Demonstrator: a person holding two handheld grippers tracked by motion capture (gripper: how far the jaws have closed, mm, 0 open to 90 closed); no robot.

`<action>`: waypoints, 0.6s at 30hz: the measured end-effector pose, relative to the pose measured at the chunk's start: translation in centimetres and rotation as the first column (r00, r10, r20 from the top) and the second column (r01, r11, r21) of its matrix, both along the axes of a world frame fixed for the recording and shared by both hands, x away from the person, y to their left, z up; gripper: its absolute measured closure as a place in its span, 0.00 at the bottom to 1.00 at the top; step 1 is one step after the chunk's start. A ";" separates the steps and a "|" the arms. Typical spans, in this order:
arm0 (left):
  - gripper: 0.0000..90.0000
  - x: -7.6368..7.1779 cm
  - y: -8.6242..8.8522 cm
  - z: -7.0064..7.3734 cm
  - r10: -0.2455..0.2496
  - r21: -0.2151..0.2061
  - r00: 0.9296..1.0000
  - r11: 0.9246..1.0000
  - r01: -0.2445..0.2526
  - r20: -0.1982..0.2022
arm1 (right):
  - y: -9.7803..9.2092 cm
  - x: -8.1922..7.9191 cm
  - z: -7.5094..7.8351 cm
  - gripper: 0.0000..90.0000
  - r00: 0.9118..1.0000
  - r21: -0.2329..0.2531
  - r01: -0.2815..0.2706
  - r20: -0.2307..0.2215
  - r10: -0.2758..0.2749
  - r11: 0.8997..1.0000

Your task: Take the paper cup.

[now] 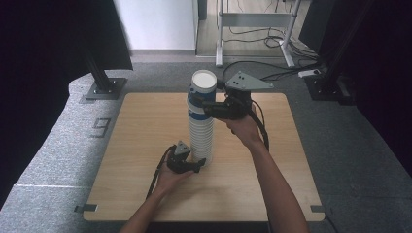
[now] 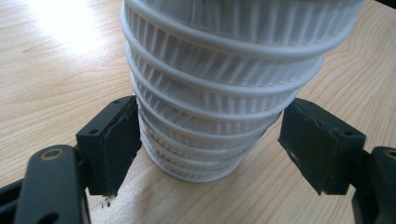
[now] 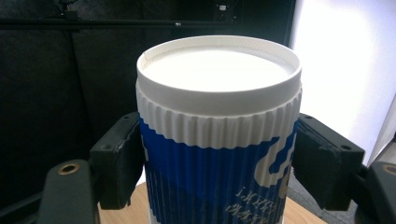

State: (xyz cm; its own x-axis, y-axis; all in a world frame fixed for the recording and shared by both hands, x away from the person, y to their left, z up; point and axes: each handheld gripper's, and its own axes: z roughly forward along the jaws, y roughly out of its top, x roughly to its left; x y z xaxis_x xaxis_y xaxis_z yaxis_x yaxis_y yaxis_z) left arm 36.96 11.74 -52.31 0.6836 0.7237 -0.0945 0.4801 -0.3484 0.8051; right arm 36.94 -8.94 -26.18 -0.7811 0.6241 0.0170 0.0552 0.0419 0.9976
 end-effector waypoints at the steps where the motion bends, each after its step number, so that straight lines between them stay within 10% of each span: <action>1: 0.23 0.0 0.0 0.0 0.000 -0.001 1.000 1.000 0.000 -0.001 | 0.0 0.0 0.0 0.26 1.000 -0.002 0.001 0.002 -0.001 1.000; 18: 0.24 0.0 0.1 0.0 0.007 0.000 1.000 1.000 -0.007 0.000 | -0.6 -0.4 0.3 0.26 1.000 0.019 0.002 0.011 -0.002 1.000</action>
